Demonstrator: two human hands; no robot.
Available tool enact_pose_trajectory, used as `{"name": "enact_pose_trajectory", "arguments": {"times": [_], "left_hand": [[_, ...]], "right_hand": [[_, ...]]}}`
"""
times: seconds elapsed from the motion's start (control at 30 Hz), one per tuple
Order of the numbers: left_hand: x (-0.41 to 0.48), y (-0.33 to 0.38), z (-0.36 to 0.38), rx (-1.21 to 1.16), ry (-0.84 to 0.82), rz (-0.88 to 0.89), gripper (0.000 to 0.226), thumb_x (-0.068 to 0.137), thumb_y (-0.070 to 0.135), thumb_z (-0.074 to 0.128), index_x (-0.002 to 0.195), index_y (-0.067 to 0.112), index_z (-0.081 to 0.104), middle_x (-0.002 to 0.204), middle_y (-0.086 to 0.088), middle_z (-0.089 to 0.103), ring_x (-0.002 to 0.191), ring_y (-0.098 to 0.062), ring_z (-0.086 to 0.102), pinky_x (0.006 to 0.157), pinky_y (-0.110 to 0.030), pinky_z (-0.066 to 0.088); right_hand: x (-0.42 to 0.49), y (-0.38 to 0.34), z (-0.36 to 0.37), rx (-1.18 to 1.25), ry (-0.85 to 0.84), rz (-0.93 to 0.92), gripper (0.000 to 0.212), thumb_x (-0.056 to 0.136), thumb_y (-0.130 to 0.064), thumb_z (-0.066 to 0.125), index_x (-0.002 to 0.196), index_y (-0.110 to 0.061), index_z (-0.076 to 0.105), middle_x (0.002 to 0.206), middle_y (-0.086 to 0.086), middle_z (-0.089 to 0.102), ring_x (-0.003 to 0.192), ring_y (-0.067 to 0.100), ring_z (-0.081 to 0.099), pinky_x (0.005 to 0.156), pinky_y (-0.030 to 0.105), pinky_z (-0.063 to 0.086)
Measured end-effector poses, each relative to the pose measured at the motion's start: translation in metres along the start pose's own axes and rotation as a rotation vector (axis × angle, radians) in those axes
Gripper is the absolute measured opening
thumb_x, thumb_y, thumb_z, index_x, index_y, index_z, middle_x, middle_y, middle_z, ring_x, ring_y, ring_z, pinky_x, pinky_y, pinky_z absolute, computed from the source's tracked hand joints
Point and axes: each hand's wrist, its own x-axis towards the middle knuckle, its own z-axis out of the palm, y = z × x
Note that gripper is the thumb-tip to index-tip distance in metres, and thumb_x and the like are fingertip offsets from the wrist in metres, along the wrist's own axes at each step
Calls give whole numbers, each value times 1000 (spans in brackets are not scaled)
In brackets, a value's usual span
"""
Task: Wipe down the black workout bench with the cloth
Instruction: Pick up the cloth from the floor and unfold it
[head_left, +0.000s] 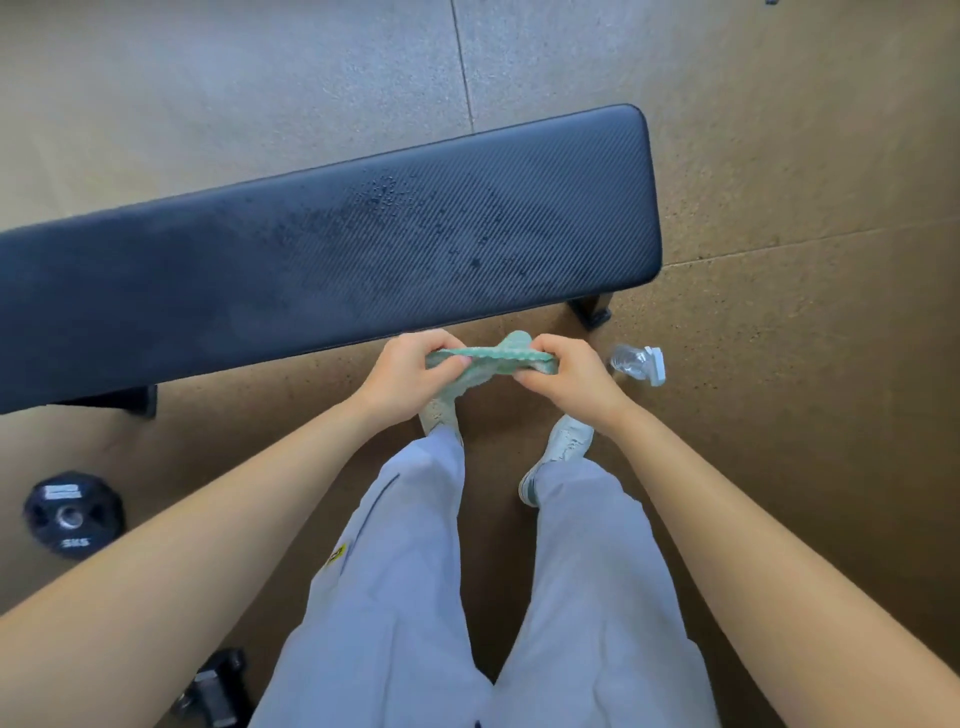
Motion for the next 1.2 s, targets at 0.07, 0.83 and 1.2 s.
{"name": "enact_pose_trajectory", "arguments": {"times": [0.07,0.83,1.2], "left_hand": [[0,-17,-22,-63,46,-31,9,99,28,65,101,22,73,97,5,72,88,-8,66,68,-23,53],[147,-109,-128,110,791,-226,29,100,28,51,125,24,65,120,1,65,104,-23,64,85,-37,49],[155,-155,-42,671,347,118,66,108,41,22,164,9,7,173,-14,2,160,-27,1,130,-46,8]], "right_hand": [[16,-10,10,-25,31,5,7,91,-22,74,88,-19,69,88,-6,57,80,4,53,67,21,41],[251,-110,68,-438,671,-191,40,86,-5,61,126,-10,61,121,12,56,111,29,52,92,32,38],[241,-32,119,-925,192,-496,61,108,-28,35,161,-5,15,170,15,10,158,31,6,128,46,10]]}}
